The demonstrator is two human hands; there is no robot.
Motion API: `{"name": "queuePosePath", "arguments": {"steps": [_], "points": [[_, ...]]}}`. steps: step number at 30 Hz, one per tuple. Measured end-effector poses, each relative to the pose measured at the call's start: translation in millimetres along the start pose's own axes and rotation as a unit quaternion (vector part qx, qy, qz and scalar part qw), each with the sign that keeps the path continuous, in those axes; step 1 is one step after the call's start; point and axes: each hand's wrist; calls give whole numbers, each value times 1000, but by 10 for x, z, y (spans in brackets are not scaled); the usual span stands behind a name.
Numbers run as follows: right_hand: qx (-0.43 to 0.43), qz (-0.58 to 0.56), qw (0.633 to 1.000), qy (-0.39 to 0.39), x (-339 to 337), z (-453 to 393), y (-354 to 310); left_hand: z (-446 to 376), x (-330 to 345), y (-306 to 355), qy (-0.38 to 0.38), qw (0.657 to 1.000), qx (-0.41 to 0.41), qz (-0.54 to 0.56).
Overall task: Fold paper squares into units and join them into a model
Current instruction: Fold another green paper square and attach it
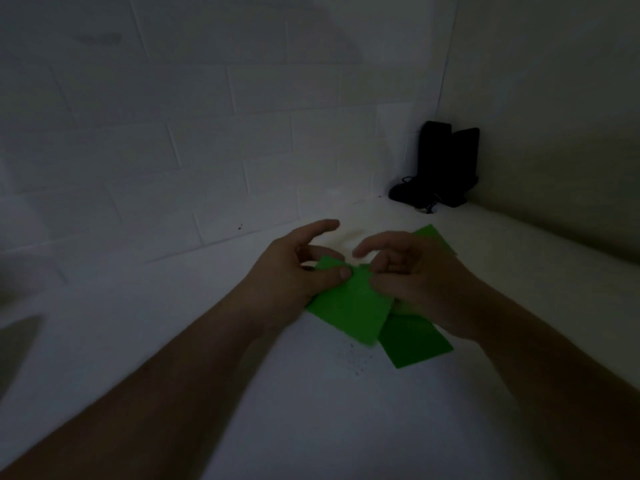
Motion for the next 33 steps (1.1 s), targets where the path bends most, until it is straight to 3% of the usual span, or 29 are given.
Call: {"name": "queuePosePath", "arguments": {"steps": [5,7,10,13,15,19,24,33], "points": [[26,51,990,-129,39,56,-83,-6,-30,6,45,998,-16,35],[11,57,989,-139,67,76,-120,3,-15,42,63,993,-42,93],[-45,87,994,-45,93,54,-91,-49,-23,72,94,954,-130,252],[-71,55,994,63,80,4,-46,-74,-25,74,50,937,-170,300],[-83,60,991,86,72,-11,-38,-68,-16,58,19,943,-153,294],[-94,150,984,34,83,27,-56,-16,14,54,23,975,-87,204],[-92,212,973,11,81,20,-49,10,0,49,-16,988,-53,144],[-49,109,993,2,90,48,-126,32,22,59,-73,988,-20,134]]}}
Point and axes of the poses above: each hand's wrist, its own z-axis away from the middle knuckle, its own x-axis out of the palm, y = z × x, and after that the axes turned 7 degrees about y, right-handed
